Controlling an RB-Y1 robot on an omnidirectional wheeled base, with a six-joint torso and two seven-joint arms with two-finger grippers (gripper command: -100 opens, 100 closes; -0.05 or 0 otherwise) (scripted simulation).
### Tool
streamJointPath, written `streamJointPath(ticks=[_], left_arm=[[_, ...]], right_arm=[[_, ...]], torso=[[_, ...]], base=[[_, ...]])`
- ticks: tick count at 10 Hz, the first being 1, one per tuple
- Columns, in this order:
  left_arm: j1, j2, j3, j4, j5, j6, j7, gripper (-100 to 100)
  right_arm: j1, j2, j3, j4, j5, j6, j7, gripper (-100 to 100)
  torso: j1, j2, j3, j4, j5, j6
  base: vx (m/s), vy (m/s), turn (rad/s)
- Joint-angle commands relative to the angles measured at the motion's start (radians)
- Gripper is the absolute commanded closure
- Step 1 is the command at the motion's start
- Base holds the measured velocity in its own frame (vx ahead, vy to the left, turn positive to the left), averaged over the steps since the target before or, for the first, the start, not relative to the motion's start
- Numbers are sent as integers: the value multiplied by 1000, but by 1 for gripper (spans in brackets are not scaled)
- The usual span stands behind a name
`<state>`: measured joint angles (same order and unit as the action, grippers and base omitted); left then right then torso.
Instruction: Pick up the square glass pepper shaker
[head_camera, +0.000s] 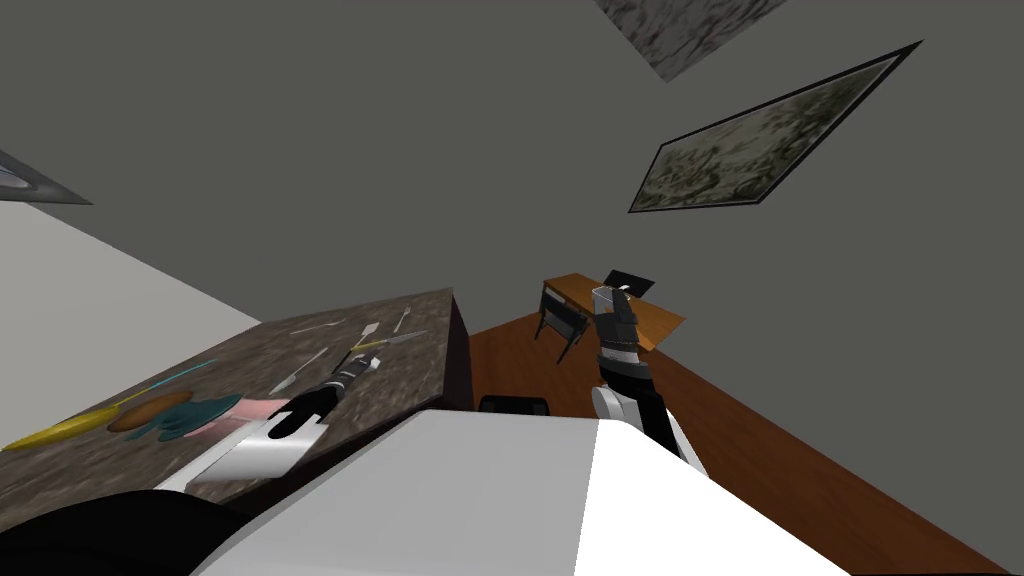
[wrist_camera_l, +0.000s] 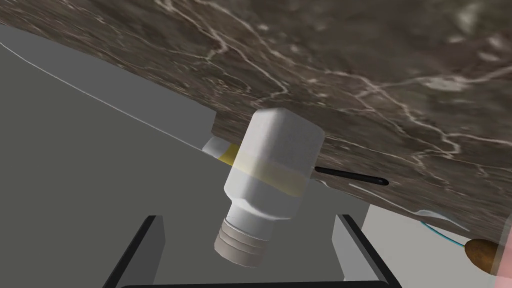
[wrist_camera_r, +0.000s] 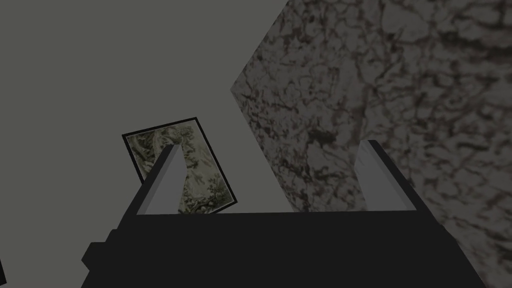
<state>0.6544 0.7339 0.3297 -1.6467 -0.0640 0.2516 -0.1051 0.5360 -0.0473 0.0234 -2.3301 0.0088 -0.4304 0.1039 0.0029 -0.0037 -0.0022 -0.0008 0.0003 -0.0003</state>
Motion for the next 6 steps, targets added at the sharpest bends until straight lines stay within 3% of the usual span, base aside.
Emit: streamJointPath(ticks=[1,2,3,6], left_arm=[[0,0,0,0,0,0,0,-100],[0,0,0,2,0,0,-5,0],[-32,4,9,52,1,8,-1,-100],[-64,8,17,102,1,15,1,-100]], right_arm=[[0,0,0,0,0,0,0,0],[0,0,0,0,0,0,0,0],[0,0,0,0,0,0,0,0],[0,0,0,0,0,0,0,0]], torso=[[0,0,0,0,0,0],[-1,2,1,0,0,0],[-3,4,2,1,-1,0],[-3,10,6,2,-1,0]], base=[[33,26,-16],[6,5,1],[-65,-3,-288],[-90,-1,-145]])
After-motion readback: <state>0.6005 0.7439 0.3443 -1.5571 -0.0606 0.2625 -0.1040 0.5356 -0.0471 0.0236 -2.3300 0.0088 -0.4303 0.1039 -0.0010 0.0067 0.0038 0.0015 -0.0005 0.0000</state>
